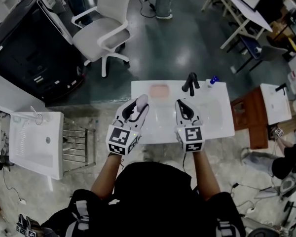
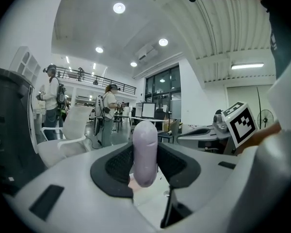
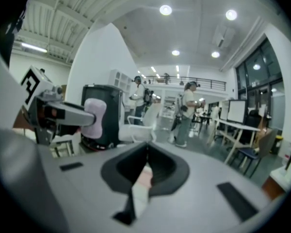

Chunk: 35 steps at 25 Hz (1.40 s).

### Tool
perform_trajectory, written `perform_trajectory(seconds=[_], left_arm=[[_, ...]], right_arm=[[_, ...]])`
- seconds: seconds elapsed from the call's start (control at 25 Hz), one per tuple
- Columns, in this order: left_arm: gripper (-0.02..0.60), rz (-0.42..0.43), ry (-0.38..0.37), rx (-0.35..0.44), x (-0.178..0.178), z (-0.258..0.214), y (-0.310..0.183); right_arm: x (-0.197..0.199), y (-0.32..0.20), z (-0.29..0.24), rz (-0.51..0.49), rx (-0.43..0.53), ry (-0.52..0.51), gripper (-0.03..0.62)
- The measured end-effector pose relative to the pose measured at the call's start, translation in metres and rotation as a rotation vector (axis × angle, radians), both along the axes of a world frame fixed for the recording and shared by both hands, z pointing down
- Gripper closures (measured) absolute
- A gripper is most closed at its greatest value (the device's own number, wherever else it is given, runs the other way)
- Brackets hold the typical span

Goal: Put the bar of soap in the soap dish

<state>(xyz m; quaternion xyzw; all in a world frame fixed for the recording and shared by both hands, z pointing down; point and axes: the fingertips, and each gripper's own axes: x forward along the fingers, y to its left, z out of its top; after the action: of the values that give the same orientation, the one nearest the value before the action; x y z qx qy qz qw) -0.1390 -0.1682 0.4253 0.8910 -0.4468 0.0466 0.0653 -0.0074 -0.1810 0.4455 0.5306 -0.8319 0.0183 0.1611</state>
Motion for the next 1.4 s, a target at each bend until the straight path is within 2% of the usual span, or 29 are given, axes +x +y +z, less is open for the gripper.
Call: perform_trajectory(seconds=[0.36, 0.8, 1.16, 1.4], left_arm=[[0.414, 0.019, -0.018, -0.052, 0.009, 0.022, -0.019], [0.414, -0.020, -0.056, -0.155, 0.035, 0.073, -0.050], [0.414, -0.032, -0.141, -0.280, 0.051, 0.137, -0.069], [0.414, 0.032, -0.239, -0.344, 0.068, 0.183, -0.084]], right_arm=[[0.010, -0.018, 0.019, 0.007, -0.045, 0.021, 0.559], [0.031, -0.058, 0.058, -0.052, -0.118, -0.001, 0.559], [0.037, -0.081, 0.099, -0.100, -0.197, -0.019, 0.559], [0.045, -0.087, 0.122, -0.107, -0.243, -0.003, 0.559]])
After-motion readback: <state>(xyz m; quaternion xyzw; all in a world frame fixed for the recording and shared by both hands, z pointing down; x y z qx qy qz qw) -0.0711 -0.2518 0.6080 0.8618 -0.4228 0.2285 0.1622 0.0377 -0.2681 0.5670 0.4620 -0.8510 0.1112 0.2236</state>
